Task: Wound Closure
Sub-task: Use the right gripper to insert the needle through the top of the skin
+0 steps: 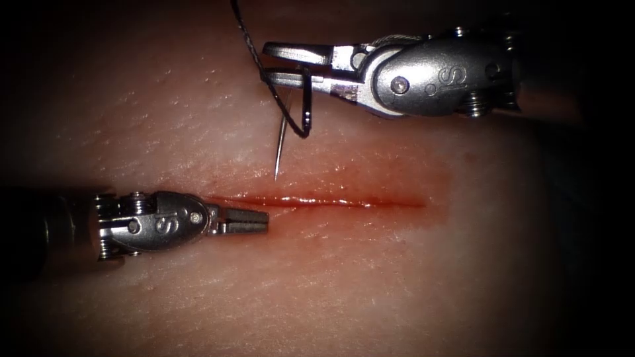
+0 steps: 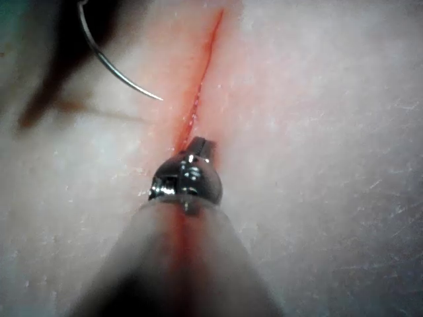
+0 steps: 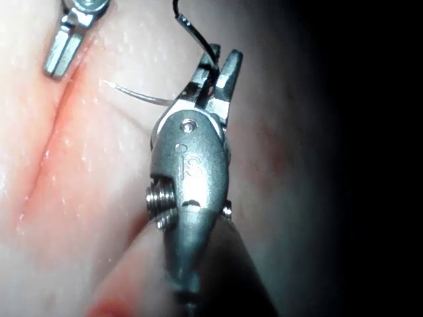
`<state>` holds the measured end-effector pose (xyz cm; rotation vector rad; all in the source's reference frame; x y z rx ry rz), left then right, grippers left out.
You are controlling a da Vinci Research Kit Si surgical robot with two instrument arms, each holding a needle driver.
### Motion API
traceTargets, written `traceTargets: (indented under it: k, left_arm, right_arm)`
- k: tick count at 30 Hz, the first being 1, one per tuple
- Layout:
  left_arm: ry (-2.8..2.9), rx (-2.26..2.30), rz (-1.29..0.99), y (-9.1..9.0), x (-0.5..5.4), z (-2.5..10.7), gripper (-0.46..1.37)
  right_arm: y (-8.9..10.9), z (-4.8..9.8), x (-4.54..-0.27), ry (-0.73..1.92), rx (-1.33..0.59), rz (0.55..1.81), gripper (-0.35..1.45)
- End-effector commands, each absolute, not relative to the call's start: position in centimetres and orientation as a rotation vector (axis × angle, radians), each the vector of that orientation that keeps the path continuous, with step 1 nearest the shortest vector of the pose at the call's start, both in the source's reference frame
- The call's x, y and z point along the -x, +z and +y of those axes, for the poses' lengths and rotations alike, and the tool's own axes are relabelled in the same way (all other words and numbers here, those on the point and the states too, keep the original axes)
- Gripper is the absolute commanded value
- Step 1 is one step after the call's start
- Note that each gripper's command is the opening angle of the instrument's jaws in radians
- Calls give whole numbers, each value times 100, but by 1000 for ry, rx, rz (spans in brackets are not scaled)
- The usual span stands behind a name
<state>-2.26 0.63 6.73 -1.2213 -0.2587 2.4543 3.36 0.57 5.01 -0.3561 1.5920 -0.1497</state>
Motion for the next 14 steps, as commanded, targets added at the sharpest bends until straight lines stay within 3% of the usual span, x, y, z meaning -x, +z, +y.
traceTargets:
  k: [1, 14]
  left_arm:
    - [2456, 1229, -276, 673, 226, 63, -35]
    - [2456, 1232, -281, 671, 227, 63, -35]
  right_arm:
    - [499, 59, -338, -154, 374, 1591, -35]
    - [505, 52, -346, -275, 520, 1580, -35]
